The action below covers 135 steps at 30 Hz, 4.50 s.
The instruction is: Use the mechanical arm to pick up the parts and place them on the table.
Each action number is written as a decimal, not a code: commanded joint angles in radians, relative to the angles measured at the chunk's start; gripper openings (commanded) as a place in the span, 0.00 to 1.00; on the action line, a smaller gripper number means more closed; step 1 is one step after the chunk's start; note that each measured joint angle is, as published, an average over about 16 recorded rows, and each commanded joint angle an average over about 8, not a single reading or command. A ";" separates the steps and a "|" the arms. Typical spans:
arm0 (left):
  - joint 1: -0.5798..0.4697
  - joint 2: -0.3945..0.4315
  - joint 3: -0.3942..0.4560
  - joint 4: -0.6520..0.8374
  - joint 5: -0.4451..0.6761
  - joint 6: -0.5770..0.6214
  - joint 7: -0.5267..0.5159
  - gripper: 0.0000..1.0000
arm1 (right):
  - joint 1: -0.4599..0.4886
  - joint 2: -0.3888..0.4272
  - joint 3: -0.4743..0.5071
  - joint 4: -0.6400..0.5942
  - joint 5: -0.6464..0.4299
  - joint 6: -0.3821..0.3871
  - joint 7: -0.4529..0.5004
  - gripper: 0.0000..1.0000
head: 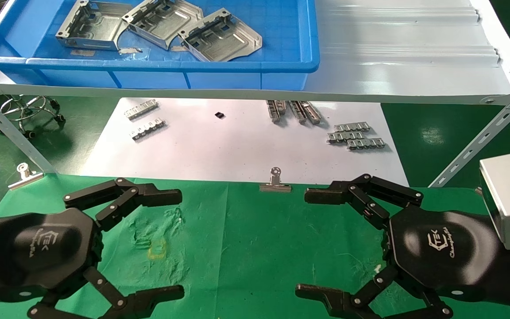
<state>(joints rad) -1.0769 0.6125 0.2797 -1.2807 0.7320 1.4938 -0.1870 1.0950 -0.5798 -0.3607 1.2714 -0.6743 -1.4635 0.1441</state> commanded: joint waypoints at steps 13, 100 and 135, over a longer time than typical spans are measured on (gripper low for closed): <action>0.000 0.000 0.000 0.000 0.000 0.000 0.000 1.00 | 0.000 0.000 0.000 0.000 0.000 0.000 0.000 0.94; -0.945 0.689 0.271 1.263 0.591 -0.556 0.337 0.00 | 0.001 0.000 -0.001 0.000 0.001 0.000 -0.001 0.00; -1.005 0.558 0.219 1.237 0.514 -0.310 0.378 0.00 | 0.001 0.000 -0.002 0.000 0.001 0.000 -0.001 0.00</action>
<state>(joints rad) -2.0743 1.1672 0.4979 -0.0451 1.2446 1.1953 0.2025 1.0957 -0.5794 -0.3622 1.2710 -0.6734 -1.4632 0.1433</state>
